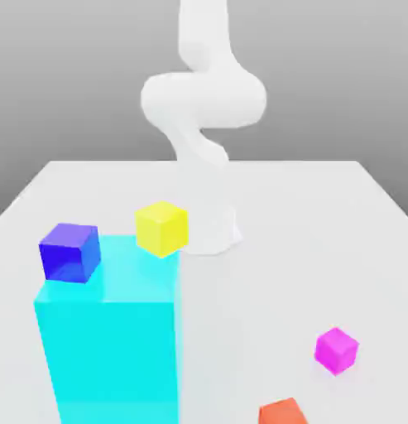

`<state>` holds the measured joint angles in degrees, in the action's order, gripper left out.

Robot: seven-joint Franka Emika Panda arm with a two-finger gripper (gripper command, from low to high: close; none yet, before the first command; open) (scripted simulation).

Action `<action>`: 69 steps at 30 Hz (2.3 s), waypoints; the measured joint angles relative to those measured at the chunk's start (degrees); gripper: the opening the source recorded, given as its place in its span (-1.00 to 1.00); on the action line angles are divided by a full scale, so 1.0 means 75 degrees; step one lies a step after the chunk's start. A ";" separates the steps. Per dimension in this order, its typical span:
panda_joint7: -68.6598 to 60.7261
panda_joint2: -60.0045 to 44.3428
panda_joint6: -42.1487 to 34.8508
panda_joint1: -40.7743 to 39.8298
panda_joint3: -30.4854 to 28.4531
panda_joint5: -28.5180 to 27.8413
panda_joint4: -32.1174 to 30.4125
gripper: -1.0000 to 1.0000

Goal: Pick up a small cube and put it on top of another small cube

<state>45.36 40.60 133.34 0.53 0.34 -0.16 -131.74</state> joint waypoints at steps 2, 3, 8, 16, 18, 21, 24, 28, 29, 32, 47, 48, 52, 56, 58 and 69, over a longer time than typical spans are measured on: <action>-0.0058 -0.0590 0.0178 0.0052 0.0045 -0.0011 0.0003 0.00; -0.0086 -0.0873 0.0263 0.0076 0.0067 -0.0017 0.0005 0.00; -0.0213 -0.2263 0.0681 0.0199 0.0179 -0.0059 0.0014 0.00; -0.0382 -0.4478 0.1344 0.0395 0.0363 -0.0168 0.0029 0.00; -0.0422 -0.5032 0.1511 0.0468 0.0407 -0.0201 0.0032 0.00; -0.0476 -0.5864 0.1760 0.0583 0.0447 -0.0258 0.0038 0.00; -0.0527 -0.6696 0.2007 0.0652 0.0489 -0.0317 0.0044 0.00; -0.0590 -0.7805 0.2339 0.0762 0.0553 -0.0404 0.0051 0.00; -0.0587 -0.8082 0.2478 0.0789 0.0548 -0.0434 0.0076 0.00; -0.0522 -0.8913 0.3064 0.0872 0.0468 -0.0541 0.0223 0.00; -0.0479 -0.7912 0.2459 0.0980 0.0519 -0.0664 -0.0020 -1.00; -0.0360 -0.7649 0.2322 0.1020 0.0454 -0.0780 -0.0062 -1.00; 0.0301 -0.6556 0.1666 0.1050 0.0133 -0.1365 -0.0187 -1.00; 0.0984 -0.5487 0.0445 0.0190 -0.0322 -0.1403 -0.0078 -1.00; 0.1313 -0.4951 -0.0220 -0.0239 -0.0514 -0.1343 -0.0001 -1.00; 0.1359 -0.3750 -0.1449 -0.1256 -0.1517 -0.0307 -0.0397 1.00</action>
<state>55.55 12.47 122.47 -8.89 -11.04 -2.46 -134.72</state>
